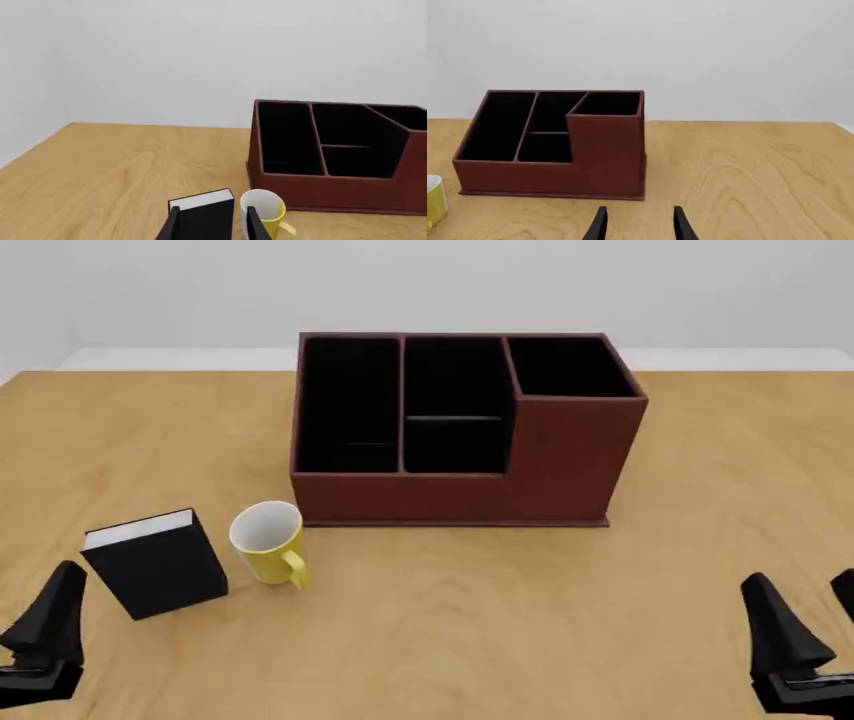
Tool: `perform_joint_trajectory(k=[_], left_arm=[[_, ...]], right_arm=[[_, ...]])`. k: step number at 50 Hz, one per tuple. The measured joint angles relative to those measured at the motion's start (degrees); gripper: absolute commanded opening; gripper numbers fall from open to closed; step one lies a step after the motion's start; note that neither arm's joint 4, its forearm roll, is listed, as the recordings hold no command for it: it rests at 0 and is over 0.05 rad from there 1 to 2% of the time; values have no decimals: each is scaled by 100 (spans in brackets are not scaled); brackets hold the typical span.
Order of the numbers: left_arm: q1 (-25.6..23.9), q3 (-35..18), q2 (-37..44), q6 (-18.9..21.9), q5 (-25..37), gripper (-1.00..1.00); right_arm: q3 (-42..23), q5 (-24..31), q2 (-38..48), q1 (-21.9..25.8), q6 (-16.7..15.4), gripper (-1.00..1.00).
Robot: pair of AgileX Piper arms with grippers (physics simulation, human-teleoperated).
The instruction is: Pick up the yellow and white mug and place it to the right of the caddy.
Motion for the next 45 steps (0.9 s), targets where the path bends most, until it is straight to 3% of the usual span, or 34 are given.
perform_joint_trajectory(k=[24,45], left_arm=[[-244,69,-264,302,479,100],[-310,-191,-298,412,737,100]], right_arm=[[86,160,-90,220,-230,100],[107,-837,1111,1106,-403,100]])
